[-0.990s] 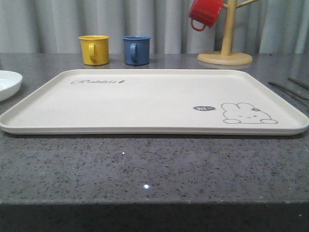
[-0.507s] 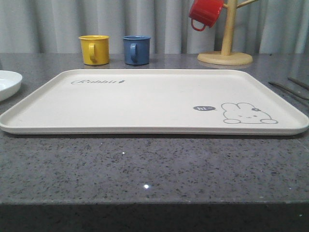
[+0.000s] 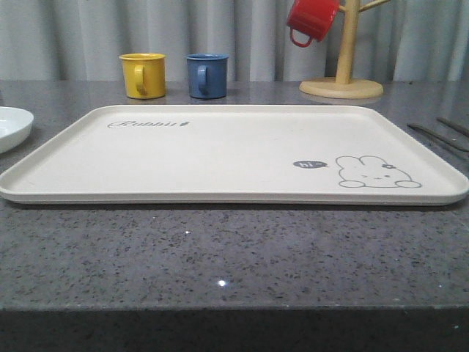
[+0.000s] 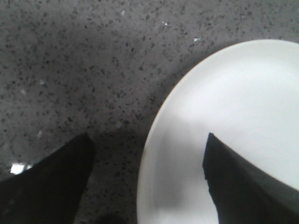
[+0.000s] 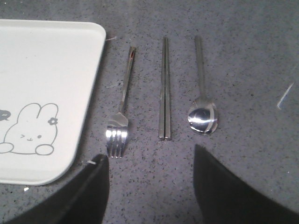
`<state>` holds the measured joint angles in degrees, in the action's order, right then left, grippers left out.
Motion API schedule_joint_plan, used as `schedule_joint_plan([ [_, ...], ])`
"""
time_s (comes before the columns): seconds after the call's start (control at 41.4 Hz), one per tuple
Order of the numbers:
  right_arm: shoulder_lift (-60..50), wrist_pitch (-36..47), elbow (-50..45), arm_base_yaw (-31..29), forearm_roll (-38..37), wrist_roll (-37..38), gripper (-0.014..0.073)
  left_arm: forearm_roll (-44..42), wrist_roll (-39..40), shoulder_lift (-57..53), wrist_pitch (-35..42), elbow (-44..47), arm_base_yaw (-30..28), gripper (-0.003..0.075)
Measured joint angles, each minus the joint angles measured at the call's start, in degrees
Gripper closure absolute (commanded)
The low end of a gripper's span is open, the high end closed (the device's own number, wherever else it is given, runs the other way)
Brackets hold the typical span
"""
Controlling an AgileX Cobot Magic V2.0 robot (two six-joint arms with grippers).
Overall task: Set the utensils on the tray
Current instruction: 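Grasp the white plate rim with the left gripper and lift it, then carry the plate over the tray and lower it, opening the left gripper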
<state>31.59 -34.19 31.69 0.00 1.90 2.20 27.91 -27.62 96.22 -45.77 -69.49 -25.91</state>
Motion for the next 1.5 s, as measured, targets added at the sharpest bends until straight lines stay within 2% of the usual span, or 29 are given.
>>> schedule_joint_plan([
  [0.072, 0.0, 0.0, 0.0, 0.0, 0.0, 0.0, 0.0160, -0.2, 0.0, 0.4, 0.1, -0.1, 0.0, 0.0245],
  [0.145, 0.0, 0.0, 0.0, 0.0, 0.0, 0.0, 0.0160, -0.9, 0.0, 0.5, -0.1, -0.3, 0.0, 0.0314],
  [0.338, 0.0, 0.0, 0.0, 0.0, 0.0, 0.0, 0.0160, -2.1, -0.1, 0.8, -0.6, -0.4, -0.1, 0.0622],
  [0.435, 0.0, 0.0, 0.0, 0.0, 0.0, 0.0, 0.0160, -2.2, -0.1, 0.8, -1.1, -0.4, -0.1, 0.0741],
  [0.604, 0.0, 0.0, 0.0, 0.0, 0.0, 0.0, 0.0160, -2.2, -0.1, 1.1, -4.7, -2.0, -0.1, 0.0739],
  [0.773, 0.0, 0.0, 0.0, 0.0, 0.0, 0.0, 0.0160, -0.9, -0.3, 0.8, -11.2, -8.3, 0.4, 0.0739],
  [0.894, 0.0, 0.0, 0.0, 0.0, 0.0, 0.0, 0.0160, 0.5, -0.4, -0.4, -15.0, -12.7, 3.7, 0.0739],
  [1.184, 0.0, 0.0, 0.0, 0.0, 0.0, 0.0, 0.0160, 1.7, -0.4, -1.3, -17.3, -14.5, 20.6, 0.0739],
  [1.353, 0.0, 0.0, 0.0, 0.0, 0.0, 0.0, 0.0160, 1.9, -0.4, -0.2, -15.0, -14.5, 30.7, 0.0739],
  [1.498, 0.0, 0.0, 0.0, 0.0, 0.0, 0.0, 0.0160, 2.1, -0.4, 1.9, -12.5, -14.5, 36.1, 0.0739],
])
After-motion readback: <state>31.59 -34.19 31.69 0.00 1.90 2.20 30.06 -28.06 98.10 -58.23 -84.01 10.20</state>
